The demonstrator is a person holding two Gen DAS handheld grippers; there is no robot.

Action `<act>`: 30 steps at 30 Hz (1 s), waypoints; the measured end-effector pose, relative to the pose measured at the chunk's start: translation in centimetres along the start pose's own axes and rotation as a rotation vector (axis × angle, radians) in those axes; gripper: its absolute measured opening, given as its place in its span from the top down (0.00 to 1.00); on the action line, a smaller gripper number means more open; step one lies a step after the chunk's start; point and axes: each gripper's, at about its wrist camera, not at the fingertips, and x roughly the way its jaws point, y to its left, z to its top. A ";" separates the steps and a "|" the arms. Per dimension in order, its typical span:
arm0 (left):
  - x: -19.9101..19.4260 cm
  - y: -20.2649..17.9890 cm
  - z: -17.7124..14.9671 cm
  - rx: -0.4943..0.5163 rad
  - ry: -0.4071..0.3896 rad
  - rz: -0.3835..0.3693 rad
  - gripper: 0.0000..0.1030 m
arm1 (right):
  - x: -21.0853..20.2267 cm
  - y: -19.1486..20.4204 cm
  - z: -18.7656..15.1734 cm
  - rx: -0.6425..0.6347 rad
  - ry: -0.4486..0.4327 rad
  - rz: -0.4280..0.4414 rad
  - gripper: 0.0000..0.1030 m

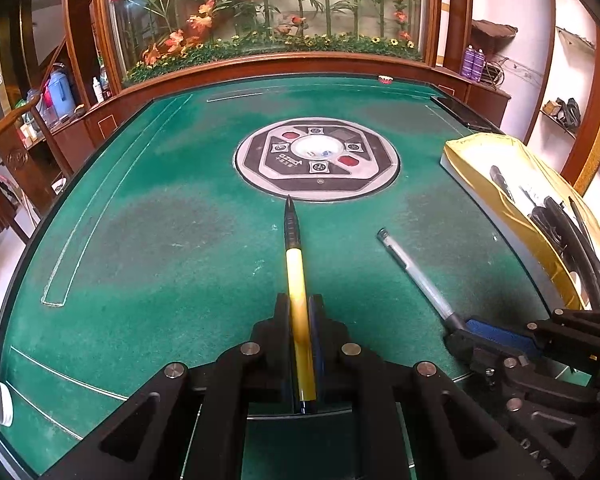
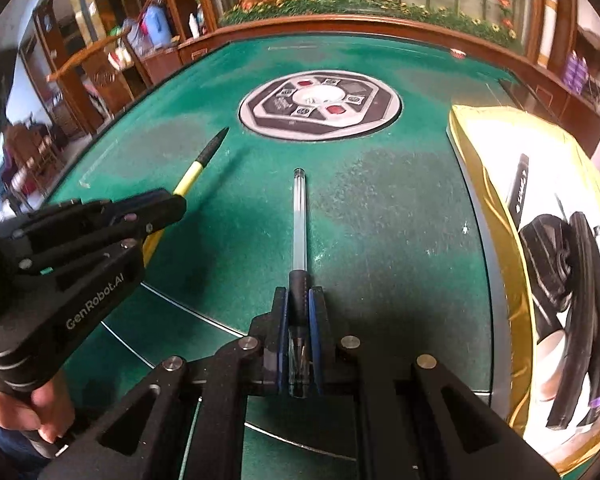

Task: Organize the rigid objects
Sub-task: 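Lift the yellow pen with the left tool while the right lifts the clear pen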

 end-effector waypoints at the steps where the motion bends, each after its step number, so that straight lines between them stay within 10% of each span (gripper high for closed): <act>1: 0.0 -0.1 0.1 0.000 -0.001 -0.001 0.91 | -0.2 -0.1 0.0 0.005 -0.008 0.001 0.91; 30: -3.9 -7.5 2.9 0.150 -0.103 0.000 0.91 | -8.6 -6.3 -0.8 0.160 -0.219 0.034 0.91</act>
